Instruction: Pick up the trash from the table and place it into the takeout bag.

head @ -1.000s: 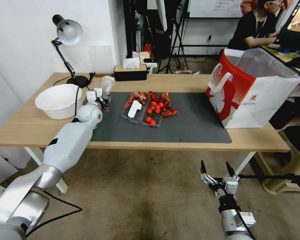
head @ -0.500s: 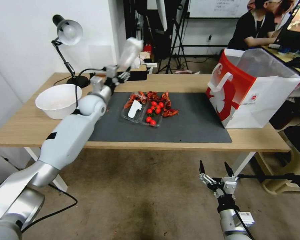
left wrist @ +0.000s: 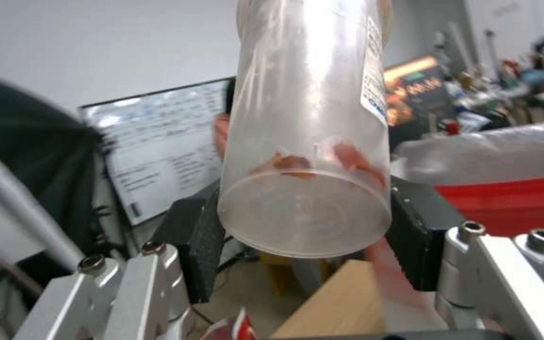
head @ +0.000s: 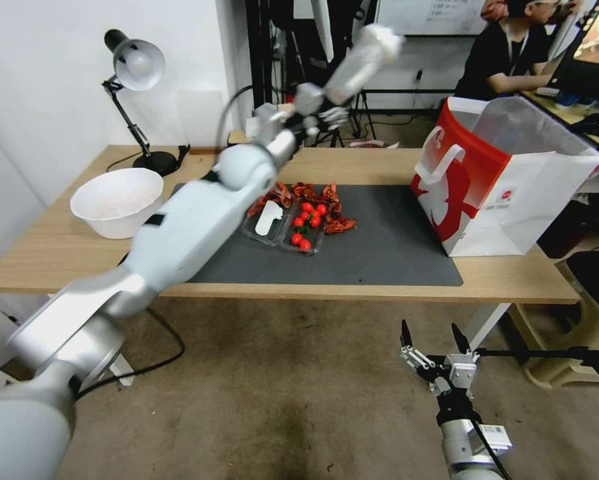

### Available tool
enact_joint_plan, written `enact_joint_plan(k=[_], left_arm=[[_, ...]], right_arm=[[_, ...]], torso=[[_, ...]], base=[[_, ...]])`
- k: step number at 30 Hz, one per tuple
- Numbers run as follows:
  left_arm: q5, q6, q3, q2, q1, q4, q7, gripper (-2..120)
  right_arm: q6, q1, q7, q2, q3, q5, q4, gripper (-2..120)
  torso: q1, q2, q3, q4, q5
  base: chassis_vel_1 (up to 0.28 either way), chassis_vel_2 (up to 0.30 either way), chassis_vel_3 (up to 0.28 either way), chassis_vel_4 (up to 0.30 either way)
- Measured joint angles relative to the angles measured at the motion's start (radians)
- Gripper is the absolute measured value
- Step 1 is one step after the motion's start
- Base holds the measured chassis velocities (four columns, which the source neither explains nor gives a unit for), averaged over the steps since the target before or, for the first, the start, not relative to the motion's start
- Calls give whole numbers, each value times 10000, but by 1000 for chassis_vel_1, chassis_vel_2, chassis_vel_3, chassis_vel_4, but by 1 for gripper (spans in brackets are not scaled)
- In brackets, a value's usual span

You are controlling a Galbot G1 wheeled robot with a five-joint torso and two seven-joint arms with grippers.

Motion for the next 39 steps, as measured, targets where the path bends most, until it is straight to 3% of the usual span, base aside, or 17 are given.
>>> enact_joint_plan(k=[2,6,7,10,11,14,19,33,39], left_arm=[[435,0,738,-544,-613,421,-100,54],[1509,6,1451,-1090,-1212,935,-221,54],[1509,6,1451,-1090,-1212,935,-221,54],[3128,-124,1745,-1564,-1628,1476,-199,54],[3128,-124,1745,-1564,-1628,1476,-199,54],[4472,-435,2121,-1896,-2042,1944,22,54],[5558,-862,2473,-2056,-2227,2197,380,54],[6441,-1355,3001,-2522,-2175,2857,586,54],[6452,-1386,3069,-2583,-2154,2864,239,74]], right_arm=[[1,9,5,58,3,0,-1,100],[3,17,5,110,1,-2,-8,100],[3,17,5,110,1,-2,-8,100],[4,17,4,126,0,-5,-11,100],[4,17,4,126,0,-5,-11,100],[3,6,5,116,18,-5,-7,100],[5,6,7,115,24,-4,-25,100],[72,66,15,130,-26,107,-203,100],[72,74,22,119,-32,107,-235,100]], torso=[[0,1,-1,0,3],[0,1,-1,2,1],[0,1,-1,2,1],[0,2,-1,1,0],[0,2,-1,1,0],[0,2,-1,1,0],[0,2,-1,1,-2],[0,1,-1,2,-2],[0,1,-1,1,-2]], base=[[0,0,0,0],[0,0,0,0],[0,0,0,0],[0,0,0,0],[0,0,0,0],[0,0,0,0],[0,0,0,0],[0,0,0,0],[0,0,0,0]])
